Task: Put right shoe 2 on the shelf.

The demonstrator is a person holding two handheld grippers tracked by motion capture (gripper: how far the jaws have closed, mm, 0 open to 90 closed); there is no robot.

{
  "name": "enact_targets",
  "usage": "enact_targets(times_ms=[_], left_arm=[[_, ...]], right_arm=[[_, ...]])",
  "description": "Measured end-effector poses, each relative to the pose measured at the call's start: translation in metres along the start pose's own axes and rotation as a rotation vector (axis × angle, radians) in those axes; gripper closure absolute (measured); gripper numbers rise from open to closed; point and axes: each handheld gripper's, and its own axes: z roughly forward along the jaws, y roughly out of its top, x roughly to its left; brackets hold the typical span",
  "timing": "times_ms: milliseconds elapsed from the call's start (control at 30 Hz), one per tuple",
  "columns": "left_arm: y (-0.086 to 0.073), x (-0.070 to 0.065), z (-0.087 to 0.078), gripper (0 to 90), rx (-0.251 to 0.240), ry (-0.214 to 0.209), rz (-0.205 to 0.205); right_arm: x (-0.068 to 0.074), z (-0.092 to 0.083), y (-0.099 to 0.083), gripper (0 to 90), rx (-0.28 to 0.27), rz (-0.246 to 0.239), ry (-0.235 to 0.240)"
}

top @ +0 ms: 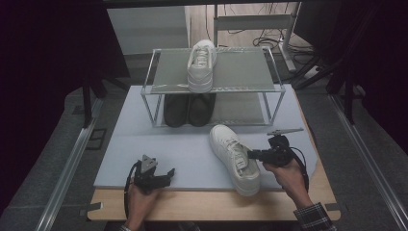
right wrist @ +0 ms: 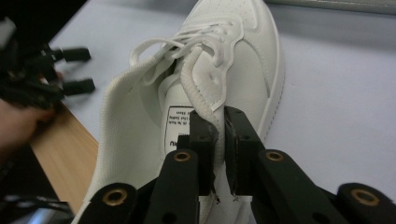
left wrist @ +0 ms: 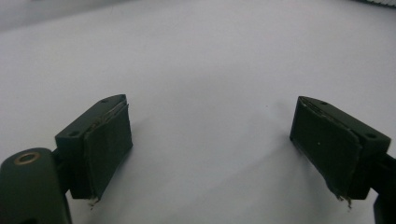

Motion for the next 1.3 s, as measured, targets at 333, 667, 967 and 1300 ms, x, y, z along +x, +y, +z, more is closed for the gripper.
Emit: enact_targets(times_ms=[333,667,967,1300], left_arm=[[0.0,0.0,0.0,12.1,0.0,0.0,0.0],[0.0,0.0,0.0,12.1,0.0,0.0,-0.001],[0.0,0.0,0.0,12.1,0.0,0.0,-0.001],[0.0,0.0,0.0,12.1,-0.002,0.001,0.0]], right_arm=[[-0.017,-0.01,-0.003,85.0,-0.059,0.196,0.134],[-0.018,-0.022,0.0,84.9,-0.109,0.247,0.194],[-0.013,-0.037,0.008,84.9,-0.157,0.266,0.254],[-0.005,-0.053,0.02,84.9,-0.199,0.268,0.29]])
